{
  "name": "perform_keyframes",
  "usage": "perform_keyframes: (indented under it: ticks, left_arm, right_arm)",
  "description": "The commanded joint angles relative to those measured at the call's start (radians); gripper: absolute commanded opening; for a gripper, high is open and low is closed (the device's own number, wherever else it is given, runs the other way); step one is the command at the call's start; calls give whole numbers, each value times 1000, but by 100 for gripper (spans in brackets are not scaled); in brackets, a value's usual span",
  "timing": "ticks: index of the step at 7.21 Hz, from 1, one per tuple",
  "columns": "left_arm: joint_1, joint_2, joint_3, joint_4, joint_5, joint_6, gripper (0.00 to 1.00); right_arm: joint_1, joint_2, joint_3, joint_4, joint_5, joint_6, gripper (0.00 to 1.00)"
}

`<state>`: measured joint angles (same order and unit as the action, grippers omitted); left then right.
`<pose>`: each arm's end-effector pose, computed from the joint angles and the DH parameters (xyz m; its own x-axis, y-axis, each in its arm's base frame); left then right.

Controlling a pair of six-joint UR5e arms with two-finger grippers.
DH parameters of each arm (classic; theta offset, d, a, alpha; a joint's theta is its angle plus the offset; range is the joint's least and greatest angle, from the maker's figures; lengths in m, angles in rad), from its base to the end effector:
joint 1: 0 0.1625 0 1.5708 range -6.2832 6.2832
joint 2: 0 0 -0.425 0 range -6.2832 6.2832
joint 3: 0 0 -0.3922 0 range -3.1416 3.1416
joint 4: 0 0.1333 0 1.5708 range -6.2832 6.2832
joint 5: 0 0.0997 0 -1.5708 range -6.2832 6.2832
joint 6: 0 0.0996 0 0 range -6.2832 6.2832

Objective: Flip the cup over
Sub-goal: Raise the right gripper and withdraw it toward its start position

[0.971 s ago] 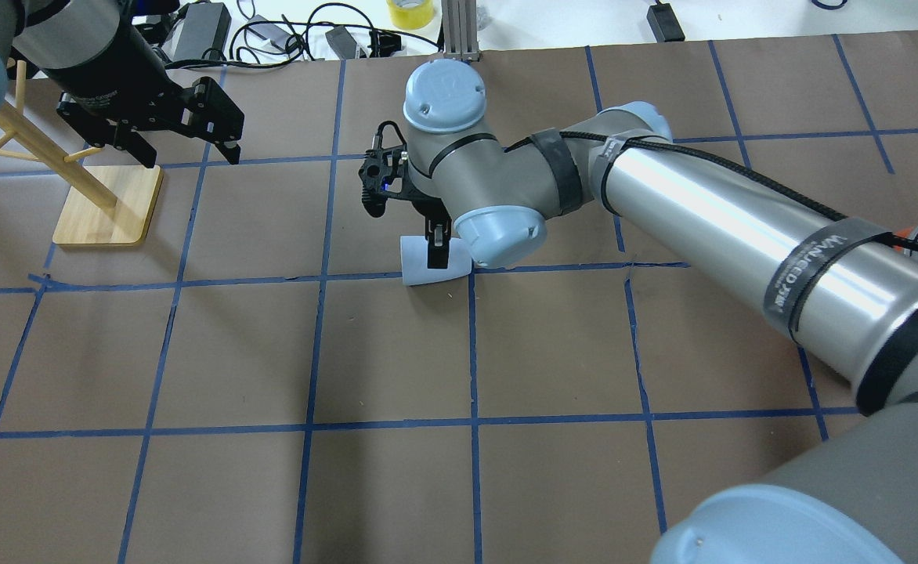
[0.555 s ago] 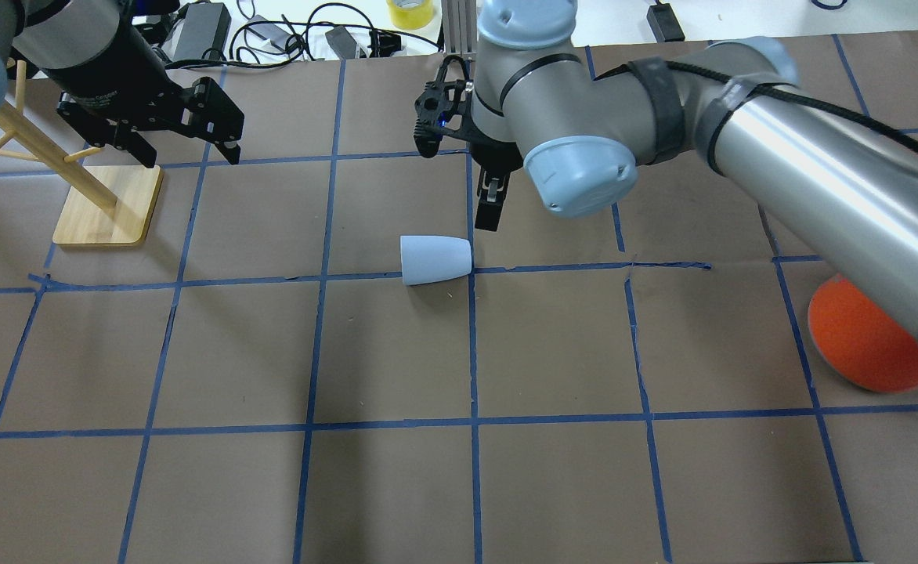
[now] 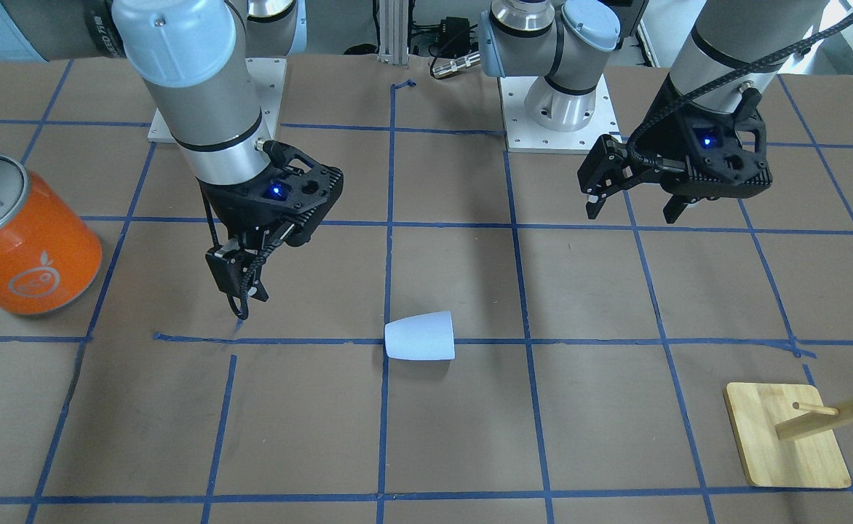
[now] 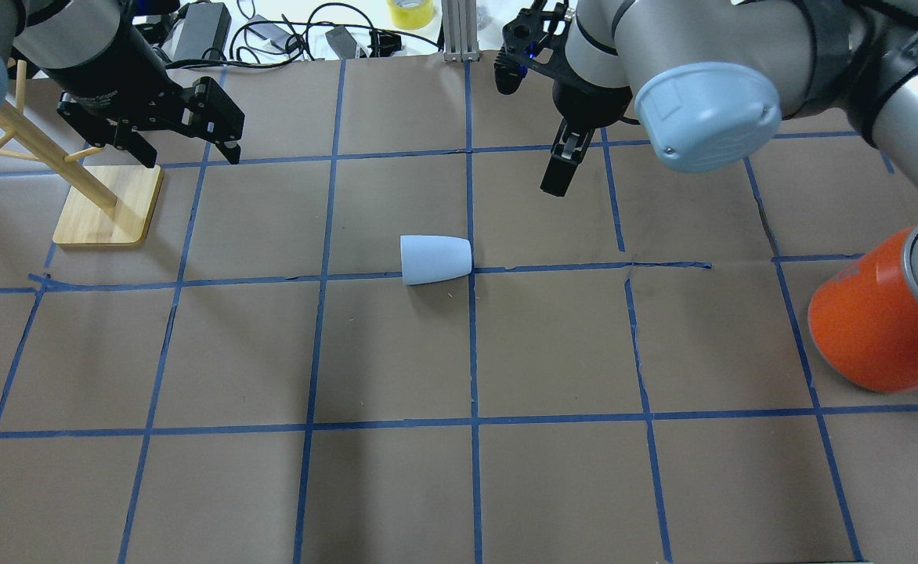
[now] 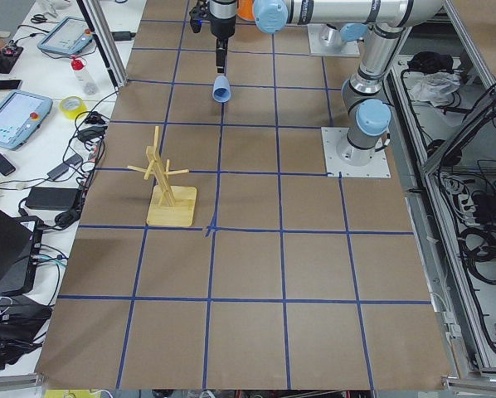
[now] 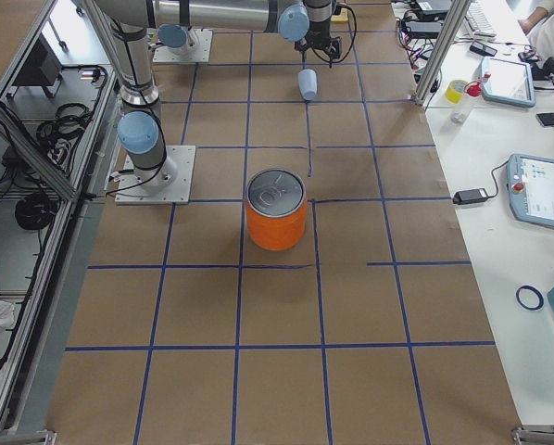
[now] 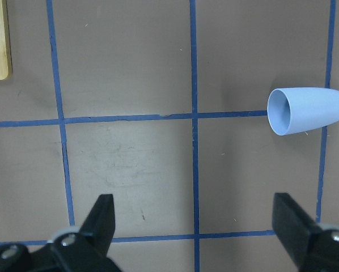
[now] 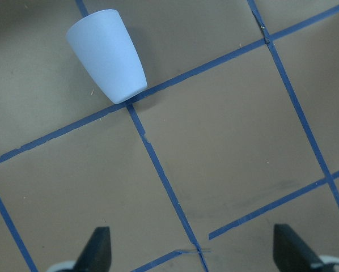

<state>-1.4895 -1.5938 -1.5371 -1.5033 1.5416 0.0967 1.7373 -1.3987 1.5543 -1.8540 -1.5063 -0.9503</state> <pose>-0.0944 -0.5185 0.5001 -0.9996 0.0174 0.0214 0.0156 0.9966 -0.0806 0.2326 -0.5407 0.4345 -0.4377 -0.8967 0.0664 -0.8951 0.4276 -0.1260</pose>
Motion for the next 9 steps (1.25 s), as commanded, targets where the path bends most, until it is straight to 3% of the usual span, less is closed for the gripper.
perform_keyframes:
  ticks: [1,3,4,9]
  left_arm:
    - [0,0,0,0,0,0,100]
    - [0,0,-1,0,0,0,100]
    - [0,0,0,0,0,0,100]
    - [0,0,-2,-2,0,0,100]
  right_arm:
    - [-39,-46,-2,35,-5,110,100]
    - [-79,-94,-13,76,-18,195,100]
    - [-87,-115,-16,163,-69,290,100]
    - [-175,-140,-128,216,-66,654,100]
